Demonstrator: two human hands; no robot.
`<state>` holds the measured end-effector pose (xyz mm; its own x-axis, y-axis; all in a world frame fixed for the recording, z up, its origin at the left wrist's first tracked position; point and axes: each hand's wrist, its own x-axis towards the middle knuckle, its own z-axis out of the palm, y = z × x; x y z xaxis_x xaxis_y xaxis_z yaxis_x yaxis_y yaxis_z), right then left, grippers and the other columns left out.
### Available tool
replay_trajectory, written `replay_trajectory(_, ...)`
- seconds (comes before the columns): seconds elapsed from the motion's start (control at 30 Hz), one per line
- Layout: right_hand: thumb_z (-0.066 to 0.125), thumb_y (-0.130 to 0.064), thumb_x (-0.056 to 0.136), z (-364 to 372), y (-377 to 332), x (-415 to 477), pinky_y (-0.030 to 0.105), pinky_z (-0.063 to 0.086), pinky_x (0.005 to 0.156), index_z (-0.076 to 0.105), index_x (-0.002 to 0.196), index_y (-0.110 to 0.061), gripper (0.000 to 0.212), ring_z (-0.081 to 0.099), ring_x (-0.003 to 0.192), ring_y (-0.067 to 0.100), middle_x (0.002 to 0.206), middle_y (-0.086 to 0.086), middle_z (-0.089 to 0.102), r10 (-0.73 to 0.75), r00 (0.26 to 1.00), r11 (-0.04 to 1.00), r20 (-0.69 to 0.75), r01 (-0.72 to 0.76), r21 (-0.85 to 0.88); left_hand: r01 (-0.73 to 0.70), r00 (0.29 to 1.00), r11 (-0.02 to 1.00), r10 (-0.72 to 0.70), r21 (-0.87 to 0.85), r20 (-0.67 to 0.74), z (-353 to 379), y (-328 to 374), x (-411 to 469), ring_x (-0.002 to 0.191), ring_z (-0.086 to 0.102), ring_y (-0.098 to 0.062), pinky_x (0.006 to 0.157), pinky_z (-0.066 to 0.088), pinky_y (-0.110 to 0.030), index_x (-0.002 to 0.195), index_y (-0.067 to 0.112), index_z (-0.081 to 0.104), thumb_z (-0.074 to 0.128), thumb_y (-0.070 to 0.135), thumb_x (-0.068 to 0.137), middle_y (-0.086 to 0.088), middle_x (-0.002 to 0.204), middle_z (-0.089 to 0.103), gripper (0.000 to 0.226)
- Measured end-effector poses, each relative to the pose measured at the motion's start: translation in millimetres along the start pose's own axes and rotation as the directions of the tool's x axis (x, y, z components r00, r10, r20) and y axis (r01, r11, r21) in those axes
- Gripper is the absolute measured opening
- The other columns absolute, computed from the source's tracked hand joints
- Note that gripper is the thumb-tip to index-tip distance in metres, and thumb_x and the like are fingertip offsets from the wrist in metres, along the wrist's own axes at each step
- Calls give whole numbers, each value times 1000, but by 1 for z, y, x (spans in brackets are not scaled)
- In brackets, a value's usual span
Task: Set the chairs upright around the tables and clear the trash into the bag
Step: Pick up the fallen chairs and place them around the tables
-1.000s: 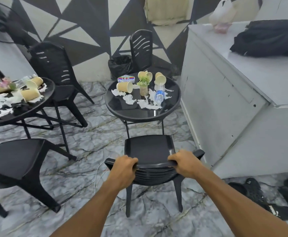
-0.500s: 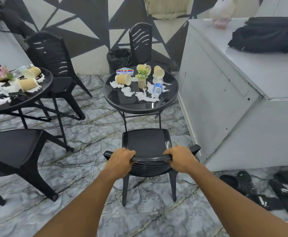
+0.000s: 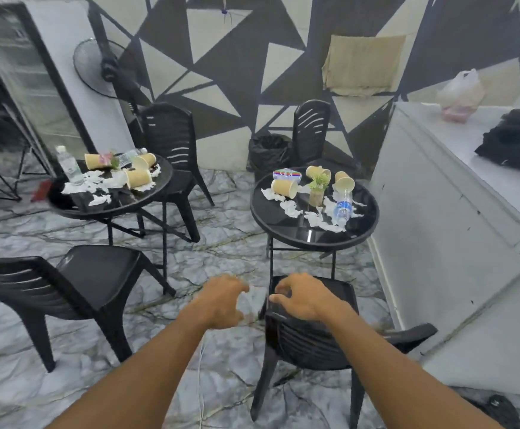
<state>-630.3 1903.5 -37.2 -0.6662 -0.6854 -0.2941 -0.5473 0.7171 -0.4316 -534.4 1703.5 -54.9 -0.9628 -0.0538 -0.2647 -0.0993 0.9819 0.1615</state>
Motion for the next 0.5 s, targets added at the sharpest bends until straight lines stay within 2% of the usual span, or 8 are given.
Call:
replay_trajectory(0.13, 58, -47, 93, 1, -55, 47, 41, 52, 93, 67, 118, -19, 39, 63, 107, 22, 120, 4, 68, 1, 1000, 1000, 5, -1, 9, 142, 990, 989, -143, -37, -17, -27, -74, -7, 127, 48, -29, 102, 45, -42, 141, 21, 48, 63, 29, 86, -8, 139, 52, 58)
replay_trajectory(0.27, 59, -45, 92, 0, -88, 93, 42, 50, 97, 66, 121, -22, 38, 62, 111, 21, 123, 1, 67, 2, 1000, 1000, 1, -2, -13, 208, 978, 973, -210, -100, -10, -40, -131, 7, 127, 47, -29, 102, 45, -43, 139, 27, 47, 61, 32, 85, -7, 141, 48, 56)
replay_trajectory(0.4, 58, -38, 93, -11, -103, 156, 41, 49, 98, 66, 122, -19, 35, 59, 116, 23, 124, 1, 66, -4, 1000, 999, 2, 4, -41, 184, 982, 973, -188, -137, -18, -55, -170, 47, 131, 45, -28, 103, 44, -42, 140, 25, 49, 63, 29, 86, -6, 145, 47, 56)
replay_trajectory(0.5, 58, -39, 93, -22, -109, 219, 42, 49, 97, 65, 123, -20, 36, 58, 117, 24, 124, 3, 65, -31, 999, 997, -22, 29, -67, 180, 983, 969, -185, -169, -17, -68, -200, 96, 129, 47, -29, 100, 47, -43, 139, 25, 49, 63, 28, 84, -8, 146, 44, 57)
